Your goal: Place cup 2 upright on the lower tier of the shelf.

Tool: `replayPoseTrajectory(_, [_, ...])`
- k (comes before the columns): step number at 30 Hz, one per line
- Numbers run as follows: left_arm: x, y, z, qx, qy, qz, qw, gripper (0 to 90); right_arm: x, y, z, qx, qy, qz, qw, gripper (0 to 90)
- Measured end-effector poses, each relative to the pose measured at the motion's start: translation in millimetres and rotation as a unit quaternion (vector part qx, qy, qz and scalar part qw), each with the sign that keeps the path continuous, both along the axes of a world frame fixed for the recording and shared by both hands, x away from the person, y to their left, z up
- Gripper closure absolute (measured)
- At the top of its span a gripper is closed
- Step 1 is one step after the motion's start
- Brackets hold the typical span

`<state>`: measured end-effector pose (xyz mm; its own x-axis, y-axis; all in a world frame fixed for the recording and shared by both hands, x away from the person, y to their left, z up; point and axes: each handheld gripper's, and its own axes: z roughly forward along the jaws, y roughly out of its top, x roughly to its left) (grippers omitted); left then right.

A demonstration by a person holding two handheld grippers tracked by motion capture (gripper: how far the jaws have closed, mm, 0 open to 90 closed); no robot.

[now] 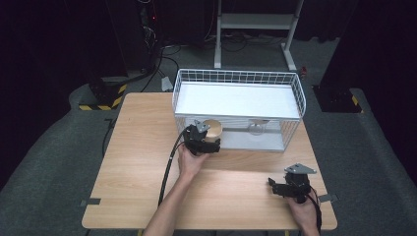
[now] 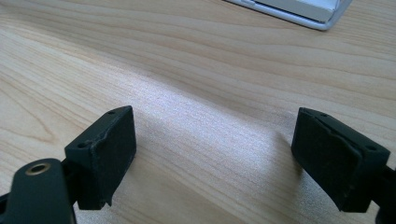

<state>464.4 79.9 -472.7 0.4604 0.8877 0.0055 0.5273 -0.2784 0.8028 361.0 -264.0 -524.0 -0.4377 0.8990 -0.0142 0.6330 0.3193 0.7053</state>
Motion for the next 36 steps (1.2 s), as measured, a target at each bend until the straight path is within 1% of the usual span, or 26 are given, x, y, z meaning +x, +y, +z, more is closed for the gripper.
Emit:
replayPoseTrajectory(5, [-5.0,2.5,-2.1,0.0,0.005,0.001,1.0,11.4,0.0,0.0,0.0,0.0,0.0,0.0,1.0,14.3])
replayPoseTrajectory(8, [-7.5,3.2,-3.7,0.004,0.006,0.001,1.0,13.7,0.0,0.0,0.0,0.0,0.0,0.0,1.0,14.2])
replayPoseTrajectory(13, [-11.5,6.6,-6.8,-0.003,0.009,0.003,1.0,16.3,0.0,0.0,0.0,0.0,0.0,0.0,1.0,14.2])
replayPoseTrajectory(16, [-13.3,7.3,-8.0,0.001,0.01,0.003,0.9999,17.8,0.0,0.0,0.0,0.0,0.0,0.0,1.0,14.2])
replayPoseTrajectory(17, [-14.2,6.8,-8.6,0.002,0.009,0.003,0.9999,20.1,0.0,0.0,0.0,0.0,0.0,0.0,1.0,14.2])
replayPoseTrajectory(19, [-15.0,6.7,-9.0,0.005,0.01,0.002,0.9999,20.8,0.0,0.0,0.0,0.0,0.0,0.0,1.0,14.3])
replayPoseTrajectory(22, [-16.6,5.0,-10.4,0.01,0.01,0.002,0.9999,24.7,0.0,0.0,0.0,0.0,0.0,0.0,1.0,14.2])
replayPoseTrajectory(25, [-17.1,4.2,-11.2,0.015,0.01,0.003,0.9998,25.6,0.0,0.0,0.0,0.0,0.0,0.0,1.0,14.2])
replayPoseTrajectory(27, [-17.1,4.1,-11.2,0.019,0.009,0.003,0.9998,28.7,0.0,0.0,0.0,0.0,0.0,0.0,1.0,14.3])
replayPoseTrajectory(28, [-17.2,4.0,-11.1,0.019,0.009,0.003,0.9998,28.7,0.0,0.0,0.0,0.0,0.0,0.0,1.0,14.3])
replayPoseTrajectory(29, [-17.2,3.6,-11.0,0.02,0.007,0.003,0.9998,30.5,0.0,0.0,0.0,0.0,0.0,0.0,1.0,14.2])
replayPoseTrajectory(36, [-12.3,-0.7,-10.2,0.028,0.007,0.012,0.9995,33.8,0.0,0.0,0.0,0.0,0.0,0.0,1.0,14.2])
